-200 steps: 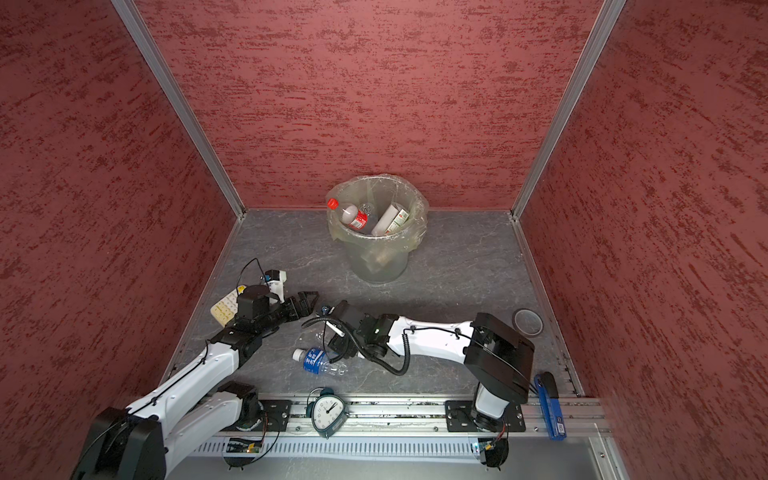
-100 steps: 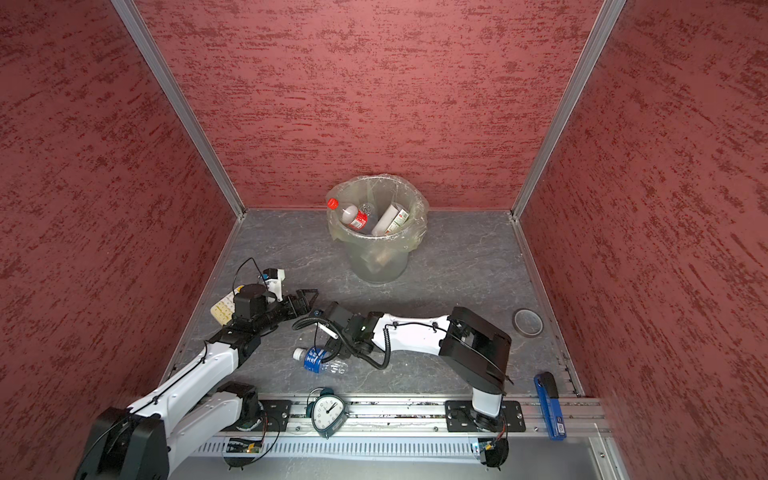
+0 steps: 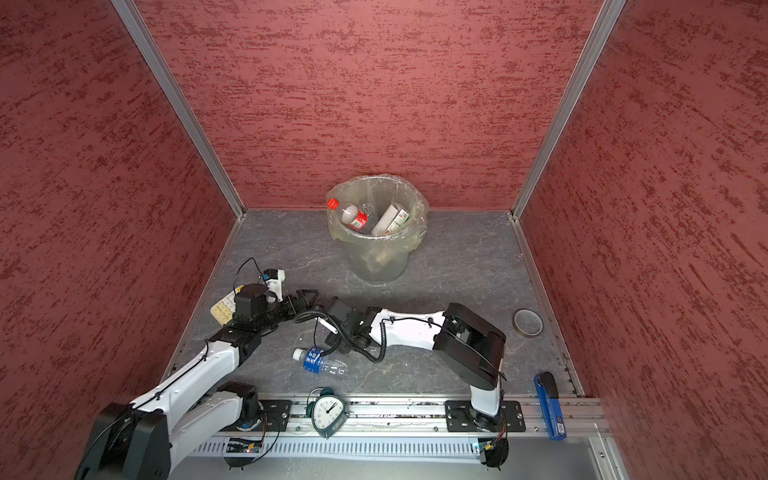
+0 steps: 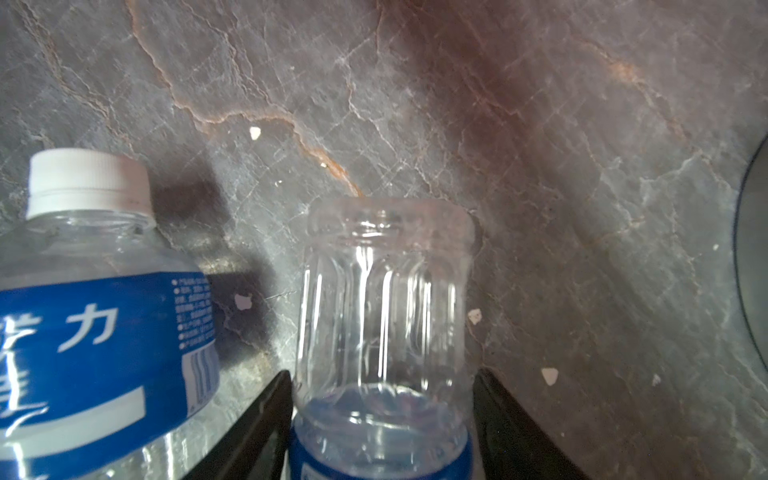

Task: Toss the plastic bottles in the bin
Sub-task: 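Close the right gripper on the blue-label bottle and lift it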

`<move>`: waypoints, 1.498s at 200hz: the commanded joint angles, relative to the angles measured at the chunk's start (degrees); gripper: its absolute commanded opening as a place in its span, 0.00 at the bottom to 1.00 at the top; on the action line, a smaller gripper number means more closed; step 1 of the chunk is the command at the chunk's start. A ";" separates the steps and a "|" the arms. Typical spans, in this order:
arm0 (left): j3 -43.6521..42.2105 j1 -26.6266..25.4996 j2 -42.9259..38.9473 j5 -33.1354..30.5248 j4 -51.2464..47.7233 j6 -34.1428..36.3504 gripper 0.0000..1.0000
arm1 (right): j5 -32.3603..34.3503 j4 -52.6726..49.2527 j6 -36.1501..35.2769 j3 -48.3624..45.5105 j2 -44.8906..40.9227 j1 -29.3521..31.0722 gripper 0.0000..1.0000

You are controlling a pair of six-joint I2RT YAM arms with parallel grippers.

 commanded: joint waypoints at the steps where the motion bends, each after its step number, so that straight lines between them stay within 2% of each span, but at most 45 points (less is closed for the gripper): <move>1: -0.75 0.44 0.20 1.01 1.61 -0.24 0.99 | 1.21 -1.78 -0.95 -0.15 0.91 -0.92 0.68; 19: -0.72 0.46 0.46 1.45 2.10 -0.24 0.99 | 0.83 -1.47 -0.68 -0.53 0.79 -1.43 0.67; 64: -1.09 0.38 0.32 2.56 2.84 0.40 0.99 | 3.35 -0.10 0.49 -2.79 -2.18 -2.03 0.58; 128: -1.33 0.42 0.39 3.05 3.42 0.37 0.99 | 8.60 3.11 3.95 -8.38 -10.10 -3.26 0.55; 185: -1.61 0.29 0.37 3.36 3.81 0.38 0.99 | 9.27 4.74 6.78 -12.41 -13.43 -4.40 0.50; 262: -1.51 0.29 0.24 2.66 2.88 0.51 0.99 | 2.83 2.82 6.30 -7.57 -3.50 -6.60 0.54; 299: -1.38 0.30 0.20 2.57 2.91 0.64 0.99 | 2.05 2.45 6.12 -7.41 -2.73 -7.19 0.66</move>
